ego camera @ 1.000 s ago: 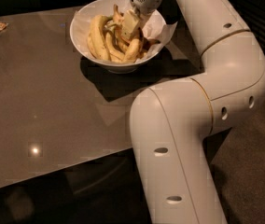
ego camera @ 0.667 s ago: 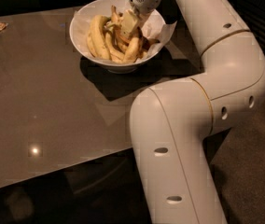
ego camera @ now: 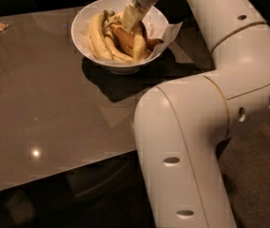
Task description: Pick banana from white bowl
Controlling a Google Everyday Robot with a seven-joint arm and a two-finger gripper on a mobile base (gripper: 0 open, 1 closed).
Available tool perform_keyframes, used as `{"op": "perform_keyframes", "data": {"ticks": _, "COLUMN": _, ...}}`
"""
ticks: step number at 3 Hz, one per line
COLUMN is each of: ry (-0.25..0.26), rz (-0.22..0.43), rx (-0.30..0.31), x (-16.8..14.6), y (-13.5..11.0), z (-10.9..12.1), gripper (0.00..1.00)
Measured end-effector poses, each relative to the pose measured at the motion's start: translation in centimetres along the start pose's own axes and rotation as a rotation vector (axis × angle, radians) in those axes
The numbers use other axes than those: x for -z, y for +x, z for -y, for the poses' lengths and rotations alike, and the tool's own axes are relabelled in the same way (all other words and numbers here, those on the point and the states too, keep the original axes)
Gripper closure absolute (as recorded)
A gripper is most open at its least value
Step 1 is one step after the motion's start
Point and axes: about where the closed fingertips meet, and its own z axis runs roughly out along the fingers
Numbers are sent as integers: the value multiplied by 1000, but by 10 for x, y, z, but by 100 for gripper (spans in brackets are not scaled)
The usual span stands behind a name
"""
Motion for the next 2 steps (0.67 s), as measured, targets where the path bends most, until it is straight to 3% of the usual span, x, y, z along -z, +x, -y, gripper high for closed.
{"op": "perform_keyframes", "data": {"ticks": 1, "ry": -6, "rz": 32, "rx": 52, "x": 18, "y": -3, "z": -16, "gripper": 100}}
{"op": "perform_keyframes", "data": {"ticks": 2, "ry": -6, "rz": 32, "rx": 52, "x": 18, "y": -3, "z": -16, "gripper": 100}}
